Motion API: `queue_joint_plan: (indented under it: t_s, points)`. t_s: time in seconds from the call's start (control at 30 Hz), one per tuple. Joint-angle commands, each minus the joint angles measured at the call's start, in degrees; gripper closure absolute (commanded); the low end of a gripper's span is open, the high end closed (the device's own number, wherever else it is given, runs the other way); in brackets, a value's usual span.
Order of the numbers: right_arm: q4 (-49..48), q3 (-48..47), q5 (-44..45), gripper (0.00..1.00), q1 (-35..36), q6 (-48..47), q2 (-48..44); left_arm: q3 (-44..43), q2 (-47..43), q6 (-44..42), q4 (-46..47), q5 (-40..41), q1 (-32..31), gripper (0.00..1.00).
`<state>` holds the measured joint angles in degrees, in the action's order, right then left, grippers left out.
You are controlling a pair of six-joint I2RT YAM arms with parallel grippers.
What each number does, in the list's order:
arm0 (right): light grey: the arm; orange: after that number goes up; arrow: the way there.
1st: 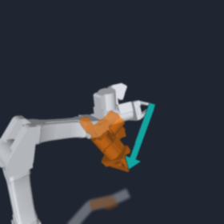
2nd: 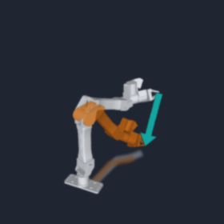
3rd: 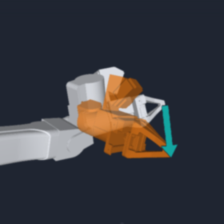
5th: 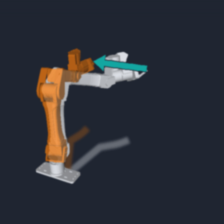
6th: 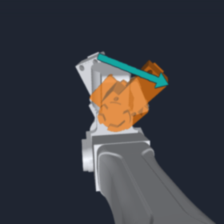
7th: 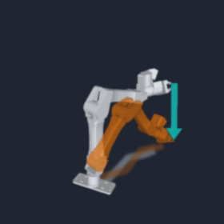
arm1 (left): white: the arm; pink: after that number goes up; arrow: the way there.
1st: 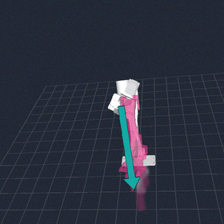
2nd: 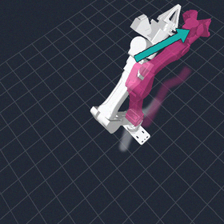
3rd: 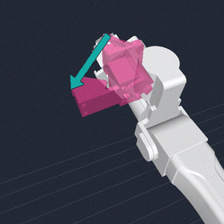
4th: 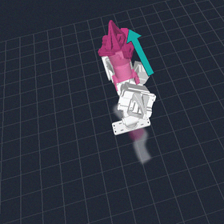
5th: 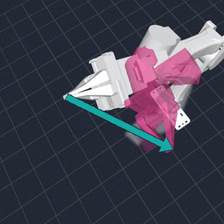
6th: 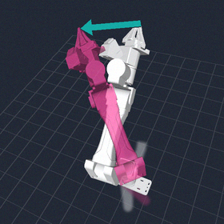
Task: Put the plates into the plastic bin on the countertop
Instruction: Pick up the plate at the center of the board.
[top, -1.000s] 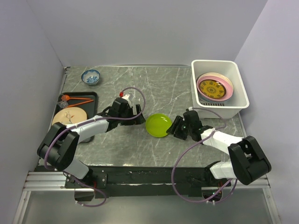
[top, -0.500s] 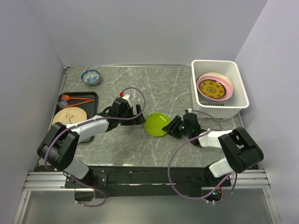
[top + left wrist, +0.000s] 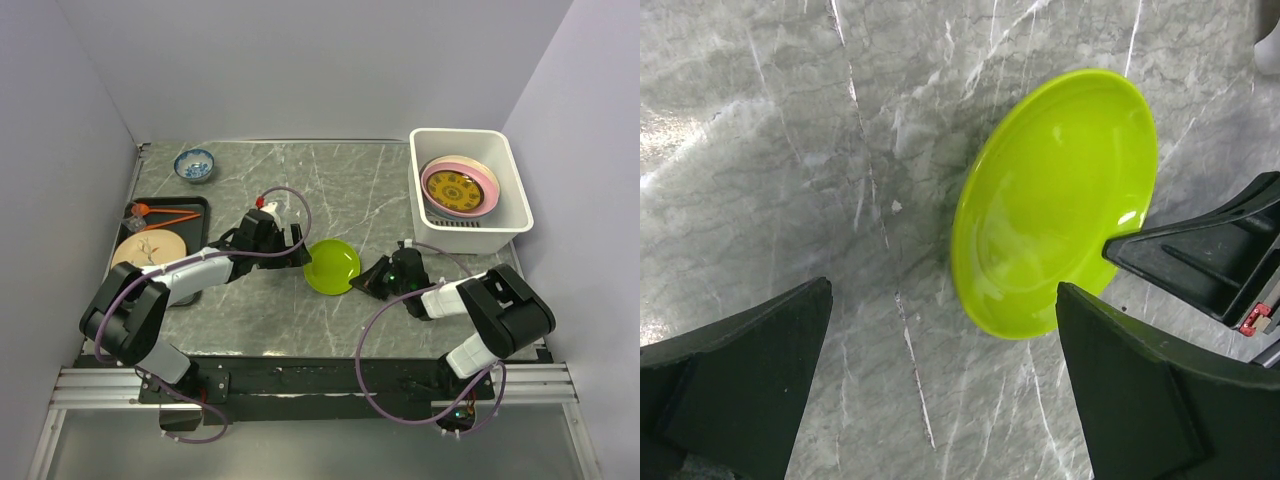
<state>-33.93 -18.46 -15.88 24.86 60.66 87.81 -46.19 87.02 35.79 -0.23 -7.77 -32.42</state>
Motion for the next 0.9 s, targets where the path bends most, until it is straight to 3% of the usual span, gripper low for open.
queue_joint_plan:
  t_s: [0.0,0.37,0.57,0.87]
  points:
    - [0.5,0.5,1.2,1.00,0.4,-0.5,1.0,0.0,-1.9,0.2,0.8,1.1,0.3,0.01]
    - [5.0,-3.8,1.2,1.00,0.4,-2.0,-1.2,1.7,-9.7,0.7,-1.2,3.9,1.3,0.01]
    - [5.0,-4.7,0.6,1.00,0.4,-1.8,-1.6,3.6,-11.2,3.3,3.3,0.5,3.7,0.01]
    - [12.7,-4.8,3.4,1.00,0.3,-3.0,-12.3,4.2,-8.5,5.4,8.0,-2.9,6.8,0.01]
